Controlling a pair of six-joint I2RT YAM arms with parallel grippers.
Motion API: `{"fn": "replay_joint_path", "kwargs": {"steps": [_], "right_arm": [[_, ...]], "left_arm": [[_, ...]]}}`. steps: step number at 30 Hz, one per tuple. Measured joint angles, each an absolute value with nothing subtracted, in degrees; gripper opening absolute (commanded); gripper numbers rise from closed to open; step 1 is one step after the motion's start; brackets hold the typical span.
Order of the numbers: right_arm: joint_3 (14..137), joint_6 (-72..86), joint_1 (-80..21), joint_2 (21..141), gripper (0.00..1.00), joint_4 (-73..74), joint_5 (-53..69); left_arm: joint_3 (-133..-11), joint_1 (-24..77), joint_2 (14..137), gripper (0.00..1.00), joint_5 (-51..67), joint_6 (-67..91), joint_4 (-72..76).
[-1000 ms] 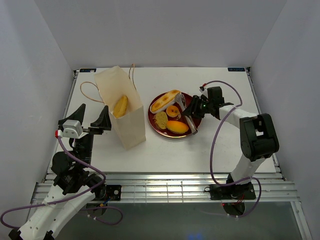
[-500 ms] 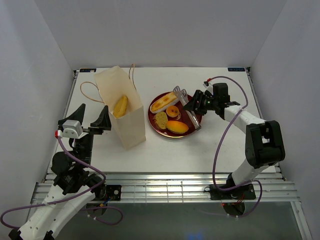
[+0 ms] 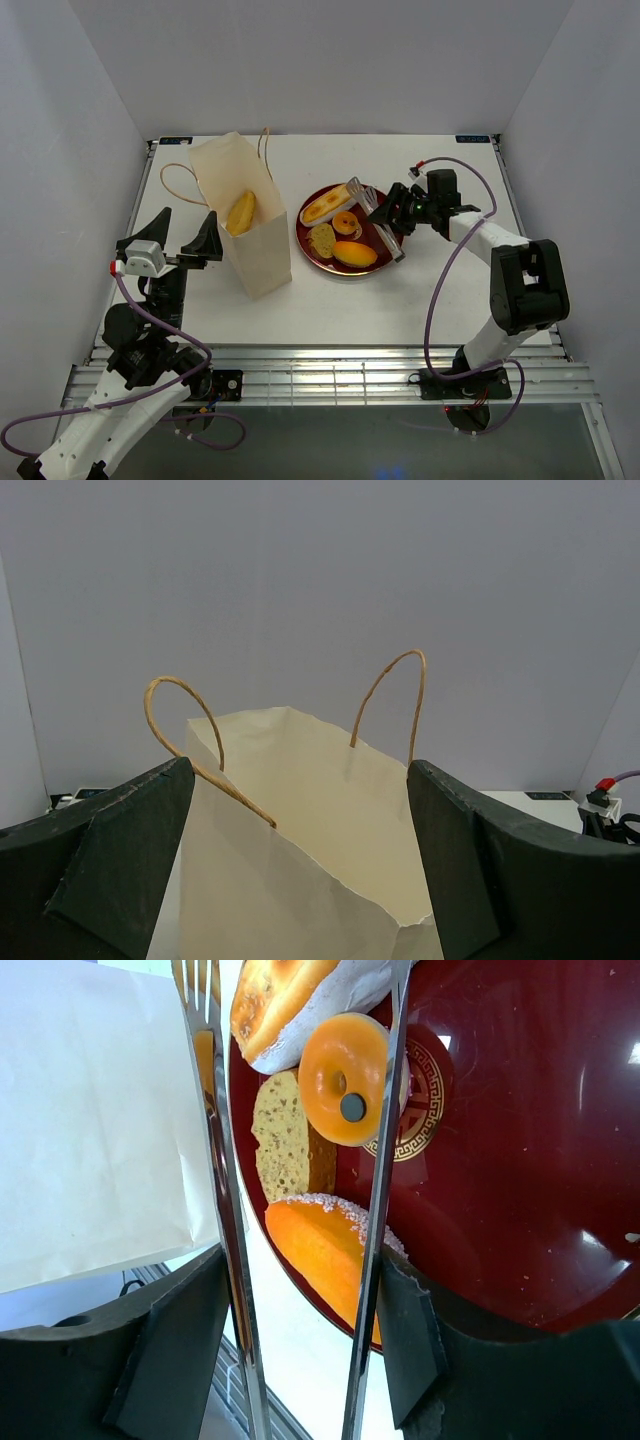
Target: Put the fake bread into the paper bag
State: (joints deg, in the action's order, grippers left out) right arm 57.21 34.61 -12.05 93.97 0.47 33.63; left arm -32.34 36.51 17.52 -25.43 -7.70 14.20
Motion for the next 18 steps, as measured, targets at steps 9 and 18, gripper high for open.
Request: {"fn": "replay_joint_path", "kwargs": {"steps": [9,18], "right_arm": [[57.21,35.27,-11.6,97.1,0.63,0.47,33.34],[57.23,35.7,-11.2,98.24,0.63,0.51,32.05]], "left_arm": [[-32.34,36.51,17.5,0.98,-25.43,-7.7,14.17],[-32.34,36.51,17.45,0.98,-25.41,-7.7,14.17]]}}
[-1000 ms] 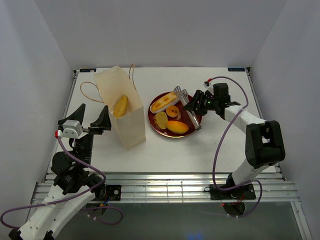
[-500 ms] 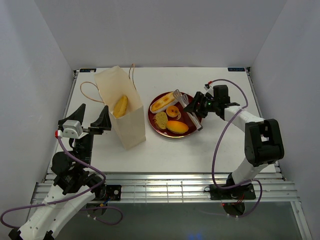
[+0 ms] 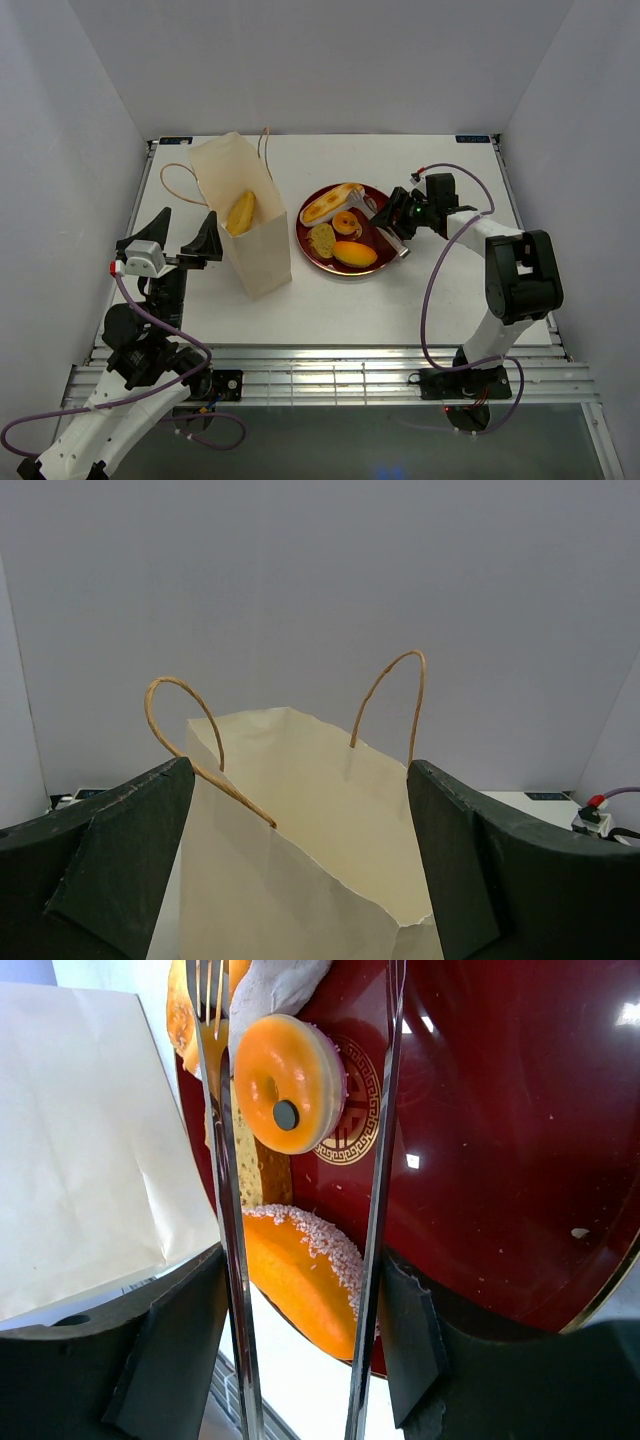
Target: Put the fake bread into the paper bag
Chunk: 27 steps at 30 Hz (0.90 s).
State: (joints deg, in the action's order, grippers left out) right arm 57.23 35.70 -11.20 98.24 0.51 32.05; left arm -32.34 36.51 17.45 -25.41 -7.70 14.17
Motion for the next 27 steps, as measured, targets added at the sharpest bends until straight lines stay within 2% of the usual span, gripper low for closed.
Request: {"fn": "replay_joint_path", "kwargs": {"steps": [27], "right_arm": [[65.21,35.66,-10.24,106.24,0.59,2.83,32.51]], "left_arm": [[-32.34,36.51,17.41,0.98,-25.41,-8.16,14.2]]}}
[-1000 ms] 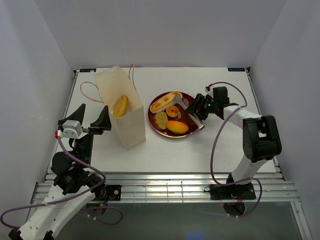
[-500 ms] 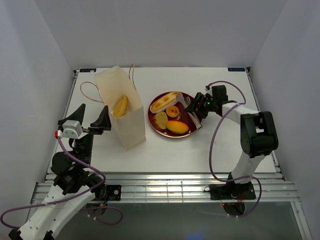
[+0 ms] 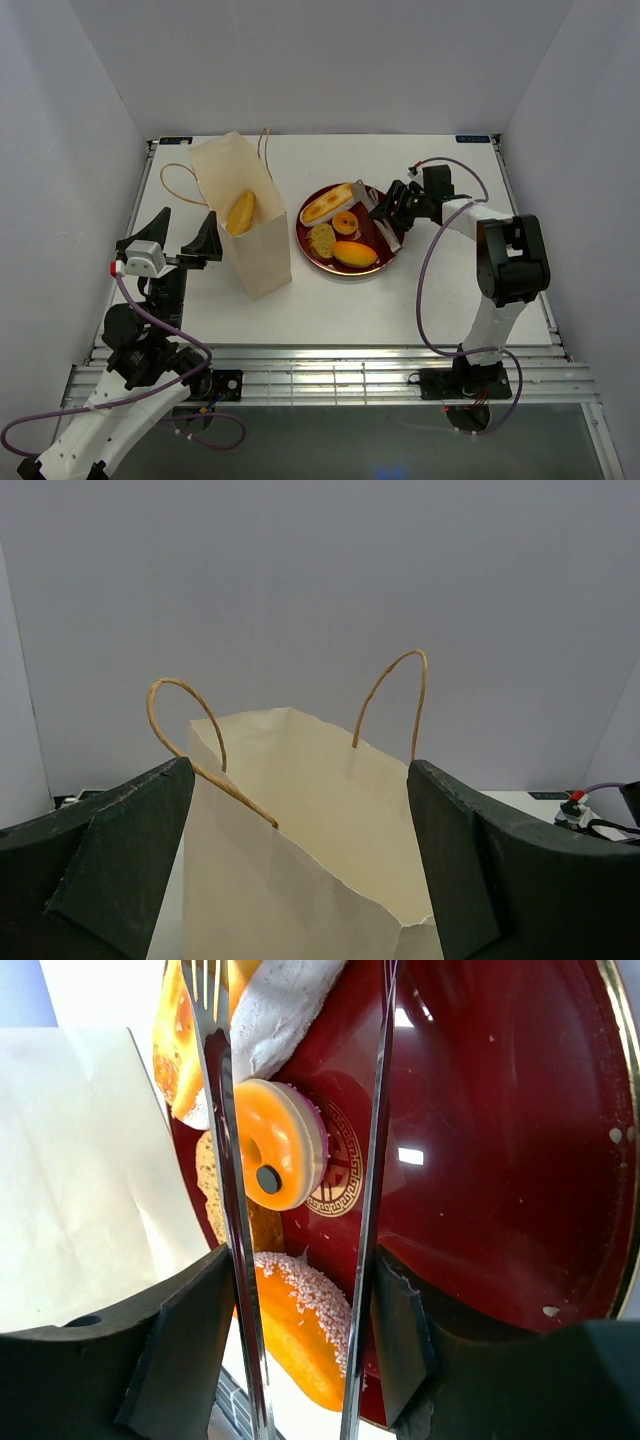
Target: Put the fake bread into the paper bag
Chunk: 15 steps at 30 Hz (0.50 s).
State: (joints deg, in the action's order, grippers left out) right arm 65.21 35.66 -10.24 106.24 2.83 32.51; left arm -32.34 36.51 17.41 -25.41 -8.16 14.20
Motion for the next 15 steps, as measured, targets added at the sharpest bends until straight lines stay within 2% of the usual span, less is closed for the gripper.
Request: {"fn": "replay_joint_path", "kwargs": {"steps": [15], "right_arm": [[67.94,34.87,-10.24,108.99,0.58,3.55,35.14]], "left_arm": [[-32.29,36.51,17.41,0.98,-25.43,-8.58,14.22]]}}
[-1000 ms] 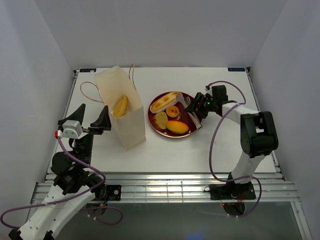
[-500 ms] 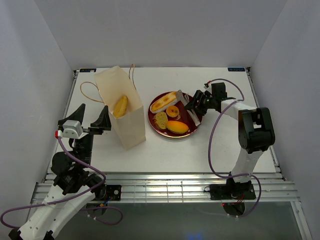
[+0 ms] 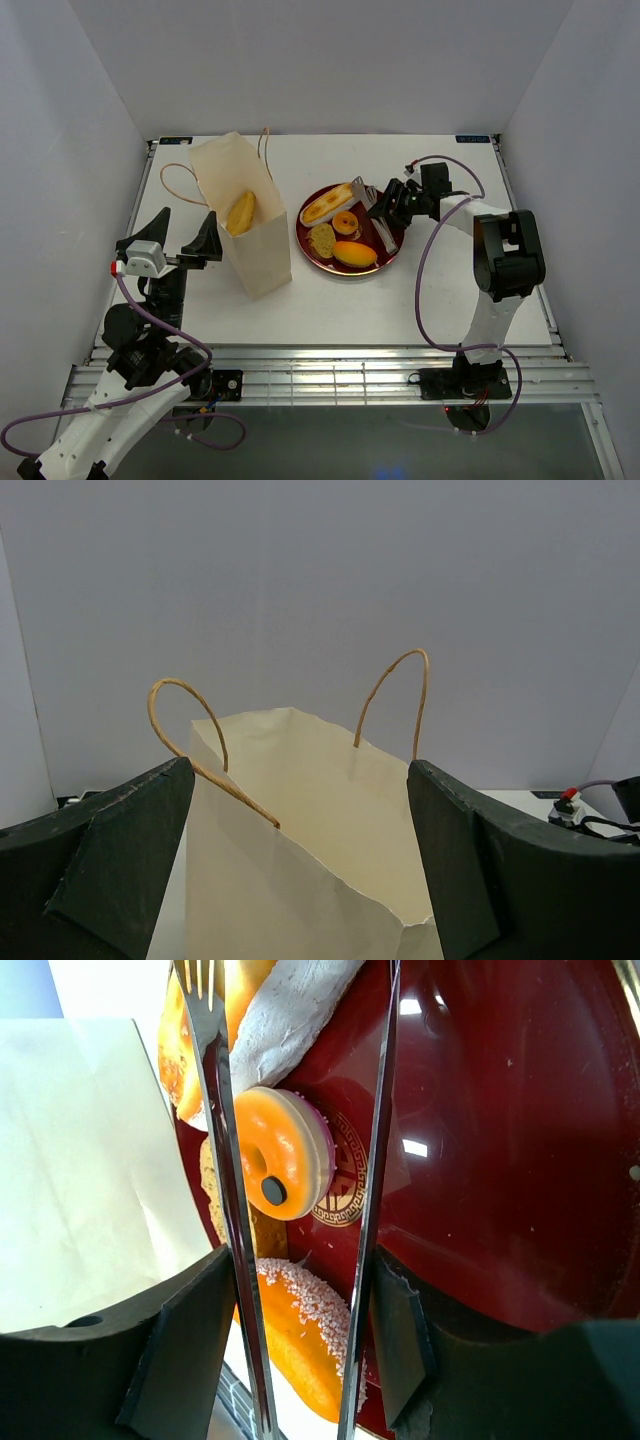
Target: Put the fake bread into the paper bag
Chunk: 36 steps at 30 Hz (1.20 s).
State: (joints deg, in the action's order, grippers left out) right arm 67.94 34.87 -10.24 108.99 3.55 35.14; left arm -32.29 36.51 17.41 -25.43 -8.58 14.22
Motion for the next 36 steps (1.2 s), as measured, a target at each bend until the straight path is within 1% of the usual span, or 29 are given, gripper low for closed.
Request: {"fn": "replay_joint_path", "kwargs": {"steps": [4,10,20,25,27,32,36], "right_arm": [[69.52,33.74,-10.24,109.84,0.55,5.06,35.27],[69.87,32.6,-10.24,109.97,0.46,6.63,35.42],[70.52,30.98,-10.22,109.93,0.27,8.67,36.32],[70.52,30.63,-10.2,108.95,0.21,10.35,36.4],[70.59,30.61,-10.2,107.96,0.17,10.9,36.4],[71.9,30.59,-10.2,104.71,0.12,12.51,36.97],[73.32,30.55,-10.2,102.5,0.1,13.34,37.87]], "left_arm": [[-32.29,36.51,17.41,0.98,-25.43,-8.58,14.22],[-32.29,36.51,17.41,0.98,-25.41,-8.58,14.22],[-32.29,36.51,16.56,0.98,-25.41,-8.58,14.22],[-32.29,36.51,16.53,0.98,-25.41,-8.58,14.22],[-32.29,36.51,16.51,0.98,-25.43,-8.58,14.22],[-32.29,36.51,16.45,0.98,-25.45,-8.6,14.22],[-32.29,36.51,16.27,0.98,-25.45,-8.64,14.24]]}}
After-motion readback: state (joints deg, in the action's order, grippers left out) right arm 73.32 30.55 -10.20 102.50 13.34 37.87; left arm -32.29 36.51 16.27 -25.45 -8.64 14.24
